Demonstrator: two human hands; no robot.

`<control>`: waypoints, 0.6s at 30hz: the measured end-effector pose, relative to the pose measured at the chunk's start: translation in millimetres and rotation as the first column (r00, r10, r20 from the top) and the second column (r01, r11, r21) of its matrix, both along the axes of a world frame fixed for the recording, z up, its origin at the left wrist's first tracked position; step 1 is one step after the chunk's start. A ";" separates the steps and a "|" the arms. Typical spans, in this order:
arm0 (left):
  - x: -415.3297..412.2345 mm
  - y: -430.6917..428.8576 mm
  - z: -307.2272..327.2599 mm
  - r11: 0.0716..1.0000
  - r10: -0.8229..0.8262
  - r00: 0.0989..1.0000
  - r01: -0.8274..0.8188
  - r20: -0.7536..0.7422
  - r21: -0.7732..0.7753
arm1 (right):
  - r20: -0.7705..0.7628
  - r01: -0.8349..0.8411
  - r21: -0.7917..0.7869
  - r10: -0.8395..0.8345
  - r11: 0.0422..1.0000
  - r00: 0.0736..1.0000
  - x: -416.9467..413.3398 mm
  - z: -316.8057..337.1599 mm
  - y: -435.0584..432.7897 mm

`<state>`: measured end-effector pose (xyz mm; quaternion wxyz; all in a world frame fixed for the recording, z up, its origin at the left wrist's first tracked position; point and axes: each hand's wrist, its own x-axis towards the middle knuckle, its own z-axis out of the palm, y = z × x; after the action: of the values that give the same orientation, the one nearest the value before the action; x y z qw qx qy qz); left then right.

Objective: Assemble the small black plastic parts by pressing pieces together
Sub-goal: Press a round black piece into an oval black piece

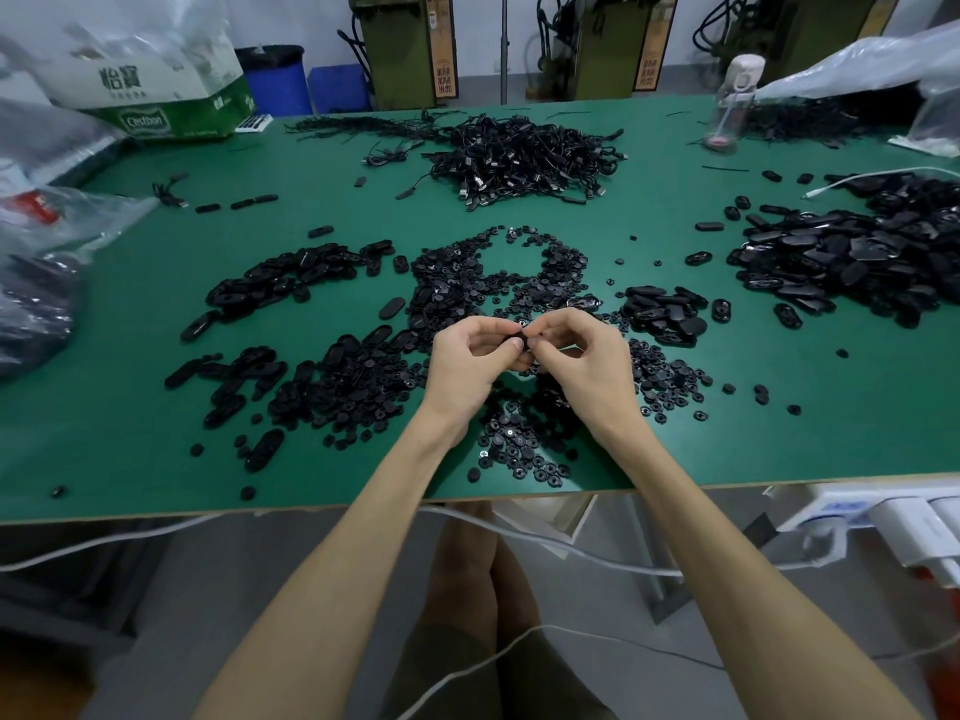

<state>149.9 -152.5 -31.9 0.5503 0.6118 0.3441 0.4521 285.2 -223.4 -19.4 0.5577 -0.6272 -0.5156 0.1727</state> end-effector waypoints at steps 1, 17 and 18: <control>0.0 -0.1 0.1 1.000 0.002 1.000 -0.002 0.000 0.002 | -0.001 0.001 -0.002 -0.001 1.000 1.000 -0.4 0.0 -0.1; -6.2 0.8 16.0 0.895 0.187 0.907 0.002 -0.378 0.446 | -0.479 0.363 0.063 -0.291 0.930 0.828 14.0 -5.4 3.6; -11.6 6.3 19.4 0.904 0.186 0.899 0.002 -0.396 0.428 | -0.514 0.388 0.059 -0.305 0.920 0.802 15.3 -5.3 4.1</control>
<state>138.3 -146.2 -12.6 0.2949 0.7820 0.3806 0.3958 300.5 -219.4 -24.7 0.7418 -0.5983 -0.2440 0.1797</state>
